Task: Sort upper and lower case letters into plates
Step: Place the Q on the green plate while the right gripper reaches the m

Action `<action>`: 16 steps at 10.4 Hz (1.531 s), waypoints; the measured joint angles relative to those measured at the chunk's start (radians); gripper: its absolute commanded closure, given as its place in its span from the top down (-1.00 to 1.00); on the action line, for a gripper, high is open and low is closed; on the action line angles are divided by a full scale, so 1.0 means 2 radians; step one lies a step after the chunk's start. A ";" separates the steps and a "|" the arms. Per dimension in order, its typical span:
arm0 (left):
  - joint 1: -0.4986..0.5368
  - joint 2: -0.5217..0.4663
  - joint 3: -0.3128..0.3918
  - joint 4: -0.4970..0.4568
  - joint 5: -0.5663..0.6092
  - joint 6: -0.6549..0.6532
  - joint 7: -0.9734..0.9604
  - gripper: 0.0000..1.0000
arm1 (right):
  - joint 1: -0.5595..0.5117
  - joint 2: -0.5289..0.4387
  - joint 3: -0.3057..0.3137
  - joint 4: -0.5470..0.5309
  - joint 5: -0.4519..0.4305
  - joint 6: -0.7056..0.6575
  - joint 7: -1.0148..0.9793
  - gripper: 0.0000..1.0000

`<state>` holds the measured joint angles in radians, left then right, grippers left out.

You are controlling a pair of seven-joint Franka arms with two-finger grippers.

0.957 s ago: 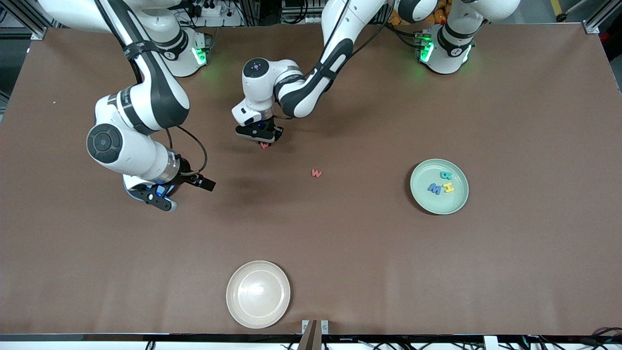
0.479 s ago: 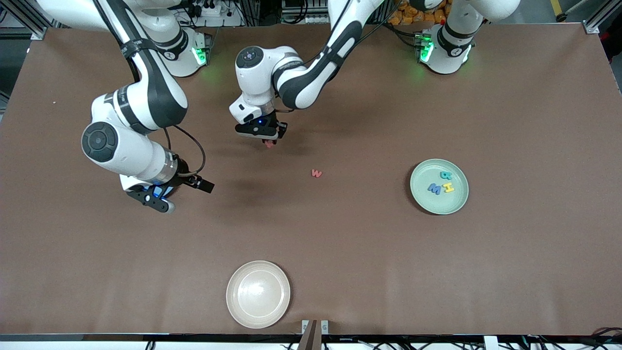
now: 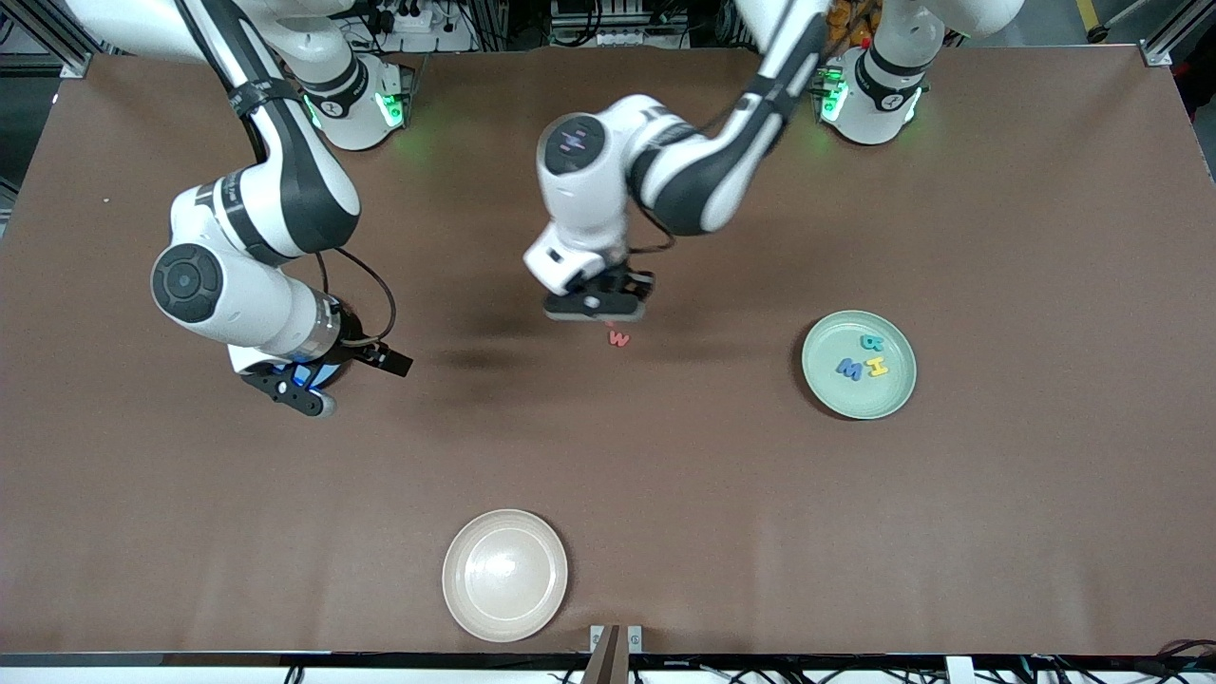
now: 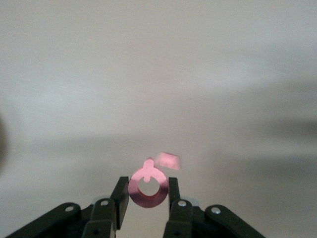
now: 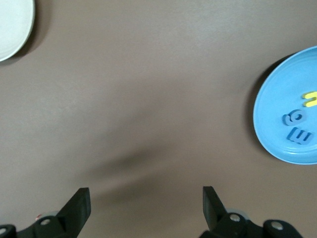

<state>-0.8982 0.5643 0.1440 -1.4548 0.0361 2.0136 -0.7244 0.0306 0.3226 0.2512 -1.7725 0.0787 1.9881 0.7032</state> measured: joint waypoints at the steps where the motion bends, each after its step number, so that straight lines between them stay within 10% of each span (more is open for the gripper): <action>1: 0.031 -0.031 -0.001 -0.038 0.000 -0.001 0.032 -1.00 | -0.005 0.000 0.000 0.002 0.000 -0.004 0.000 1.00; 10: 0.234 -0.130 -0.006 -0.284 0.000 0.070 0.233 -1.00 | 0.065 0.036 0.006 0.048 -0.012 0.012 0.277 1.00; 11: 0.242 -0.124 -0.003 -0.305 0.001 0.099 0.238 -0.76 | 0.086 0.052 0.007 0.057 -0.032 0.023 0.333 1.00; 13: 0.248 -0.110 0.012 -0.321 0.001 0.125 0.248 0.99 | 0.138 0.090 0.008 0.069 -0.087 0.046 0.459 1.00; 16: 0.249 -0.115 0.018 -0.312 0.001 0.130 0.248 1.00 | 0.199 0.150 0.007 0.108 -0.148 0.058 0.620 1.00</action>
<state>-0.4000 0.3348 0.1807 -2.0780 0.0377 2.2734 -0.2277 0.4295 0.6218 0.2659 -1.5562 -0.2177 2.1032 1.9437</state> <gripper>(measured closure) 0.269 0.000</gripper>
